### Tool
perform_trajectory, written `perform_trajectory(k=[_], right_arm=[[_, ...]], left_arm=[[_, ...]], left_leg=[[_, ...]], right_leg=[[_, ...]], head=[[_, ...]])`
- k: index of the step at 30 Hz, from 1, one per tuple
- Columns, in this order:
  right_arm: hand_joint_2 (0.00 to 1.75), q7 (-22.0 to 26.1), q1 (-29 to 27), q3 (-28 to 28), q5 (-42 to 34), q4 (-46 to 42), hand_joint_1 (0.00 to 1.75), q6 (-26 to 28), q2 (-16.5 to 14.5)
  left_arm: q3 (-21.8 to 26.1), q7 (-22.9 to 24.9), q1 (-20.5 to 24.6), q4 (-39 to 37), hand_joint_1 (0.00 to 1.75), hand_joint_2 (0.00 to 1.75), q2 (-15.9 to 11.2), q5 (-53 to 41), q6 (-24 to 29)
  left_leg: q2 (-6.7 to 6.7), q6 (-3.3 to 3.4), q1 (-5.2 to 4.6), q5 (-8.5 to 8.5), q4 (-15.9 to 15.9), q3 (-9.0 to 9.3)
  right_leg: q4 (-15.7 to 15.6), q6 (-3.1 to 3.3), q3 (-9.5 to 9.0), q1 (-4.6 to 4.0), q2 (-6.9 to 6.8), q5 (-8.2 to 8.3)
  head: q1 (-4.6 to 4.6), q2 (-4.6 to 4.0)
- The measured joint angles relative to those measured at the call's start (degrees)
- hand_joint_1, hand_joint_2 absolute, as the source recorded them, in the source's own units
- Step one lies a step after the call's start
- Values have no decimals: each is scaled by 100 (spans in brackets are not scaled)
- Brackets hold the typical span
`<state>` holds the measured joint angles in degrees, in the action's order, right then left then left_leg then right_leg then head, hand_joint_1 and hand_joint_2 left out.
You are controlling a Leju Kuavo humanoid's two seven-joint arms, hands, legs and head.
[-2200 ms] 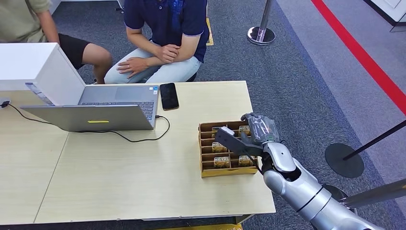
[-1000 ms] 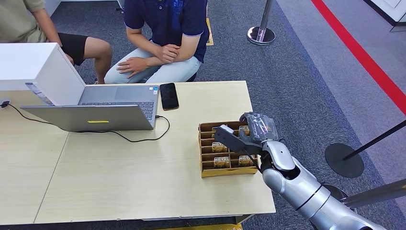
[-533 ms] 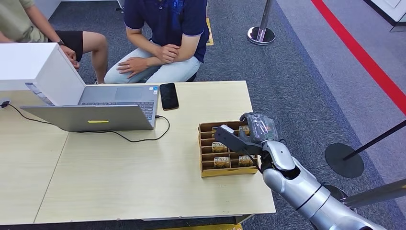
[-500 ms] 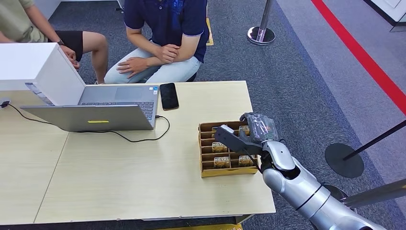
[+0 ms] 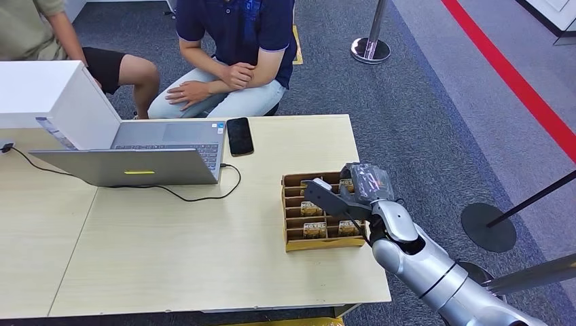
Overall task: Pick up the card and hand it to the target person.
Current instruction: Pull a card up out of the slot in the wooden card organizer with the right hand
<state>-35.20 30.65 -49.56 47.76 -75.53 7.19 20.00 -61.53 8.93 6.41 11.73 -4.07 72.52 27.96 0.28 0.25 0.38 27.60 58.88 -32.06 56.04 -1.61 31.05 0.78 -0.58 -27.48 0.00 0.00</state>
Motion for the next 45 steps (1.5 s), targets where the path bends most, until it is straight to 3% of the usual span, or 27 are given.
perform_trajectory(k=[10,13,17,24,28,37,45], right_arm=[[175,10,13,-16,-21,26,95,3,-17],[175,13,20,-30,-43,23,104,-3,-13],[175,10,25,-33,-56,17,140,-4,-5],[175,5,9,-30,-67,-19,154,-4,26],[175,2,4,-29,-70,-21,171,-5,33],[175,192,8,-108,-91,-138,175,24,70],[175,956,-30,-53,521,-924,175,1116,140]], left_arm=[[3,4,-1,-4,0,0,-4,5,-1],[2,3,0,-3,0,0,-7,4,5],[-7,-54,0,-1,0,0,-15,-9,-13],[51,-205,-1,-4,0,0,-23,31,-4],[103,-275,-3,0,0,175,-27,70,-7],[168,-291,-9,-14,0,175,-37,128,26],[149,-244,-12,-3,0,175,-20,111,-15]], left_leg=[[4,-1,1,-2,-4,5],[3,0,0,-1,-3,3],[4,-1,1,-1,-4,4],[-2,0,1,-2,-4,4],[-2,0,0,-2,-3,3],[-4,0,1,0,-1,3],[0,-1,-1,2,3,-4]], right_leg=[[-5,3,-3,-2,7,4],[-3,2,-1,-1,4,2],[-4,3,-2,-1,7,3],[-5,2,-4,-1,0,2],[-4,2,-3,-1,-1,2],[-2,1,-4,-1,-4,-1],[5,1,5,1,0,-2]], head=[[0,0],[0,0],[0,0],[0,0],[0,0],[0,0],[0,0]])
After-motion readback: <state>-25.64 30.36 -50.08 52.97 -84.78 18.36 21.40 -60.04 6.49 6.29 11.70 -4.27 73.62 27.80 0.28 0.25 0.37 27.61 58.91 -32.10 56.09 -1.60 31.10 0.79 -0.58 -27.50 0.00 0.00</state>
